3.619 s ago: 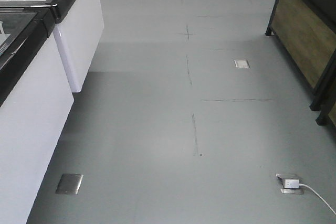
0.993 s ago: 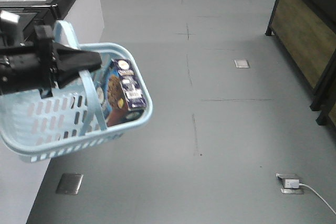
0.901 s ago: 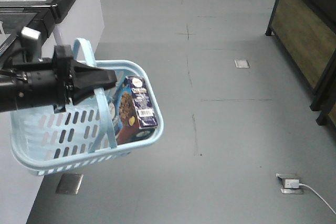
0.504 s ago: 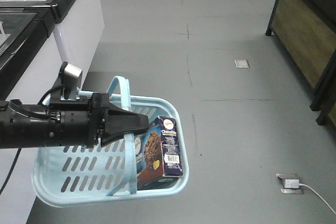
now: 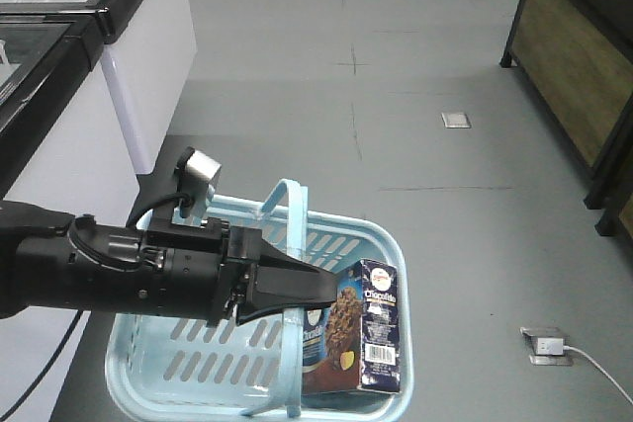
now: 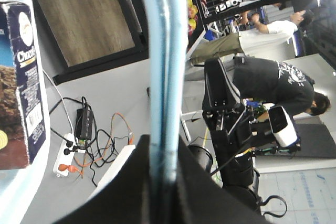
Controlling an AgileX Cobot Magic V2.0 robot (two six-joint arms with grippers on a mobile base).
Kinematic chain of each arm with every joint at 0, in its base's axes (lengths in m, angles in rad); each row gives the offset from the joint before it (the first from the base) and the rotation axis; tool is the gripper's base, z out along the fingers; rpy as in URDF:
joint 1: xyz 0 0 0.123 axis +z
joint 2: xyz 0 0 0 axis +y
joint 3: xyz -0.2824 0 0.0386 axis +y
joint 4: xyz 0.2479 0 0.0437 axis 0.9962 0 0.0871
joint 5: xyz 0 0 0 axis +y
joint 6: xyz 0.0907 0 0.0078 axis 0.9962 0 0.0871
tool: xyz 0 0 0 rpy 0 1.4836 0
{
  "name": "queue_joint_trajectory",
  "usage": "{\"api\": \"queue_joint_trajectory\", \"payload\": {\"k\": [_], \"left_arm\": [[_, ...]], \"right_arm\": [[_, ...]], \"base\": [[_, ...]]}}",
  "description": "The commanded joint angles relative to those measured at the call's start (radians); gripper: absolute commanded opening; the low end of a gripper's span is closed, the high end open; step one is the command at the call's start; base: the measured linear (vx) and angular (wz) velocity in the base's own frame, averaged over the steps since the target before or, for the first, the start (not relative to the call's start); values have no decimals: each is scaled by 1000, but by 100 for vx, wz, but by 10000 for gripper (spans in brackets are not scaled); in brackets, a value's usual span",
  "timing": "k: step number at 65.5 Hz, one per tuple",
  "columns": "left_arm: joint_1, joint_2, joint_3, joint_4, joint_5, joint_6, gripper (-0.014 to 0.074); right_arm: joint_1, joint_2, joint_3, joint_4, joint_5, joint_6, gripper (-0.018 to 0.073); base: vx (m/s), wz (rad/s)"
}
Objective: Left arm holds basket, right arm returns cookies
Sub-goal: 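Hold the basket with the left gripper in front of the robot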
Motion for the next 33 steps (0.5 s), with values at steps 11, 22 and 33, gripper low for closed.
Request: {"api": "queue_joint_trajectory", "payload": {"k": [11,22,33], "left_arm": [[-34,-43,-33,-130,48,5,-3],[-34,-43,-34,-130,27,7,-3],[-34,-43,-67,-130,19,26,-3]], "right_arm": [[1,-12,18,-6,-72,-7,-9],[1,-12,18,-6,-72,-7,-9],[1,-12,18,-6,-72,-7,-9]], "base": [[0,0],[0,0],[0,0]]}}
